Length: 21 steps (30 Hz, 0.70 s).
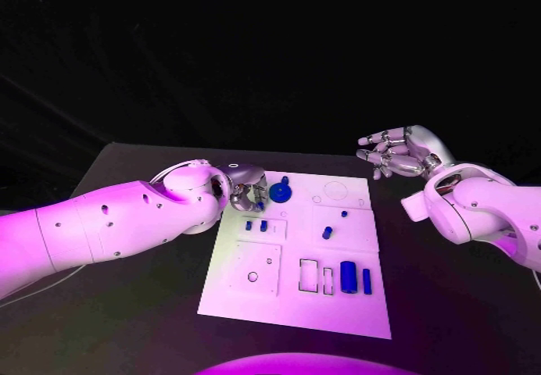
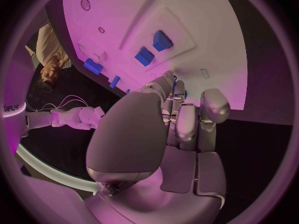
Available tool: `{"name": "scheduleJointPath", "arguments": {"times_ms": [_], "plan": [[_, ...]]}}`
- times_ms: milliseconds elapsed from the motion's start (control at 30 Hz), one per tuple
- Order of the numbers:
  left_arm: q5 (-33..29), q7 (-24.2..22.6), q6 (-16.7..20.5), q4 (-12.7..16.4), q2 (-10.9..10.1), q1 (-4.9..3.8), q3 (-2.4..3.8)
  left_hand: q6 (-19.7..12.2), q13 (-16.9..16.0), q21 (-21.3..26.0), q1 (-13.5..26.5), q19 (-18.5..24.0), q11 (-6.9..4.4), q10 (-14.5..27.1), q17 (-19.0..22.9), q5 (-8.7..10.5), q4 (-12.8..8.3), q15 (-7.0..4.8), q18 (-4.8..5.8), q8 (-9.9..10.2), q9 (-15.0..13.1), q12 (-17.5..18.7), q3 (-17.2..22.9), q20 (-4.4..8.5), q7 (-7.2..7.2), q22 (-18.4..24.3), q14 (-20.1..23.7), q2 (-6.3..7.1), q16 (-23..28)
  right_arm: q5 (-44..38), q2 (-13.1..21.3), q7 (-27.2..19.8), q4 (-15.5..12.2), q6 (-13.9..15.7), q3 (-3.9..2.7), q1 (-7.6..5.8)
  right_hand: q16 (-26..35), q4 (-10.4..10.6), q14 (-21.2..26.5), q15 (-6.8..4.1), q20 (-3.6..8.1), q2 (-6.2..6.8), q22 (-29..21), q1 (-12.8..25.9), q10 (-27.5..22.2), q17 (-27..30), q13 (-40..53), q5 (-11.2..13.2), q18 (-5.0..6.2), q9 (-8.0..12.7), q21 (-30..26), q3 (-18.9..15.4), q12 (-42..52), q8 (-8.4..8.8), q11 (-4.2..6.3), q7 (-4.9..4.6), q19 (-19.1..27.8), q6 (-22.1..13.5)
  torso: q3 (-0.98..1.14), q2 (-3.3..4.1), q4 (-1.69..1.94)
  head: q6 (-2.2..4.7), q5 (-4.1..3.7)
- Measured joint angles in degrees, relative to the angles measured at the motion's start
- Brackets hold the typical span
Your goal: Assemble the parts on the task board
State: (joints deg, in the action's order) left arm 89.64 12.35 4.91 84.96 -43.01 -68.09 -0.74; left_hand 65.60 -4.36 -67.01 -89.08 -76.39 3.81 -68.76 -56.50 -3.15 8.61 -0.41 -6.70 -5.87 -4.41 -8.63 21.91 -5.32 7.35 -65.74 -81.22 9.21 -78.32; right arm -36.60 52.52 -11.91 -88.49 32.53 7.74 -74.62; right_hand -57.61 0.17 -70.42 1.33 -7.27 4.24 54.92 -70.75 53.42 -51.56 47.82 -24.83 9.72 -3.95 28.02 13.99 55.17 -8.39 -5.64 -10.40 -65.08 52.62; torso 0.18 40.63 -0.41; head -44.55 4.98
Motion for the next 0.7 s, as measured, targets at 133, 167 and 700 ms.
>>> {"name": "scheduleJointPath", "arguments": {"times_ms": [133,167,700], "plan": [[0.0,0.0,-0.2,0.0,0.0,0.0,-0.01,0.0,0.0,0.0,0.0,0.0,0.0,0.0,0.0,0.0,0.0,0.0,0.0,0.0,0.0,0.0,0.0,0.0,0.0,0.0,0.0,0.0,0.0,0.0,0.0,0.0,0.0,0.0,0.0,0.0,0.0,0.0,0.0,0.0,0.0,0.0,0.0,0.0,0.0,0.0,0.0,0.0,0.0,0.0,0.0,0.0,0.0,0.0,0.0,0.0,0.0,0.0,0.01,0.0,0.0,-0.04,-0.01],[0.0,0.0,-0.3,0.0,0.0,0.0,-0.02,0.0,0.0,0.0,0.0,0.0,0.0,0.0,0.0,0.0,0.0,0.0,0.0,0.0,0.0,0.0,0.0,0.0,0.0,0.0,0.0,0.0,0.0,0.0,0.0,0.0,0.0,0.0,0.0,0.0,0.0,0.0,0.0,0.0,0.0,0.0,0.0,0.0,0.0,0.0,0.0,0.0,0.0,0.0,0.0,0.0,0.0,0.0,0.0,0.0,0.0,0.0,0.01,0.0,0.0,-0.06,-0.04],[-0.1,0.5,-2.2,-0.1,0.1,-0.04,-0.01,0.0,0.0,0.0,0.0,0.0,0.12,-0.1,0.6,0.0,-0.2,0.0,0.0,0.2,0.0,0.0,0.2,0.0,0.0,0.3,0.0,0.0,0.0,0.0,0.0,-0.1,0.0,0.1,0.0,0.01,-0.3,-0.2,0.0,0.0,0.0,0.0,-0.1,0.0,0.0,0.0,0.0,0.0,0.0,0.0,0.0,-0.2,0.4,-0.26,0.0,0.2,0.0,-0.2,0.01,0.01,0.0,-0.42,-0.17]]}}
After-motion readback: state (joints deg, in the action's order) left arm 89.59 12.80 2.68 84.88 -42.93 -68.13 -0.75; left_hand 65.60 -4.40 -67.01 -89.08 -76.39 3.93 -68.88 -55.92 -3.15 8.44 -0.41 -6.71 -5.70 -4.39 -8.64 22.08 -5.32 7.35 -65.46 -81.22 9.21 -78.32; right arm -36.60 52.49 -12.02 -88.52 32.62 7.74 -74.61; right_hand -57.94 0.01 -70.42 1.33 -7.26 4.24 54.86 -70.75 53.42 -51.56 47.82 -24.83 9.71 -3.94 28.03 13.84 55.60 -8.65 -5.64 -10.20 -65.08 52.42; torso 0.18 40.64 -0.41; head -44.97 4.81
